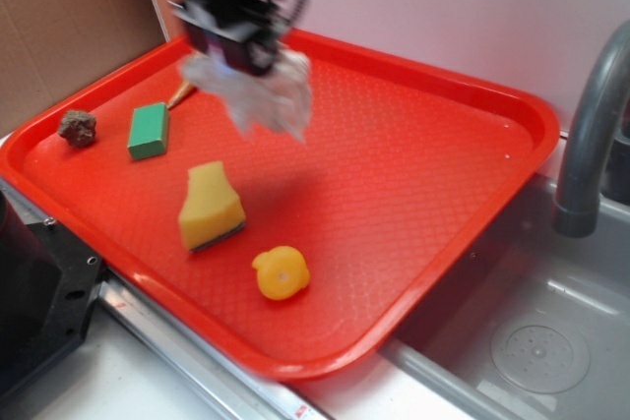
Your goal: Grab the white paper.
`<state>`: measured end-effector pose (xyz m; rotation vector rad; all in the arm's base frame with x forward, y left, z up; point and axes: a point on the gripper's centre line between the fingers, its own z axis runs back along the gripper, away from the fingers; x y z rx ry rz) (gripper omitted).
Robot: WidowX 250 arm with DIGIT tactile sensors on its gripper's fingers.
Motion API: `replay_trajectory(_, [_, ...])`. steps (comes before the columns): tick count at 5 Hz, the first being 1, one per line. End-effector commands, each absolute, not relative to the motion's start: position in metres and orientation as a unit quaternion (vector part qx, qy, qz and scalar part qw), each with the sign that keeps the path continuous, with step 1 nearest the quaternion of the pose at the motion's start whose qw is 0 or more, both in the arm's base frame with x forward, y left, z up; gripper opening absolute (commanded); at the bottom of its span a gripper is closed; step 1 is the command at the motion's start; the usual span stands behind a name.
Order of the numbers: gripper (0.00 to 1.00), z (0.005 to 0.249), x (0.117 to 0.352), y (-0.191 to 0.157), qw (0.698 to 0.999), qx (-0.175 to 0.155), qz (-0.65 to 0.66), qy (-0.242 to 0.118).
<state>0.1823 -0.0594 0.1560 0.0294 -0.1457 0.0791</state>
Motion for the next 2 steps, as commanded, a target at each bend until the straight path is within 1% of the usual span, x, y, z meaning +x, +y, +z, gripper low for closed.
replay_trajectory(1, [0.0, 0.245, 0.1, -0.006, 0.979, 0.032, 0.197, -0.038])
replay_trajectory(2, [0.0, 0.253, 0.107, 0.015, 0.972, 0.02, 0.229, -0.058])
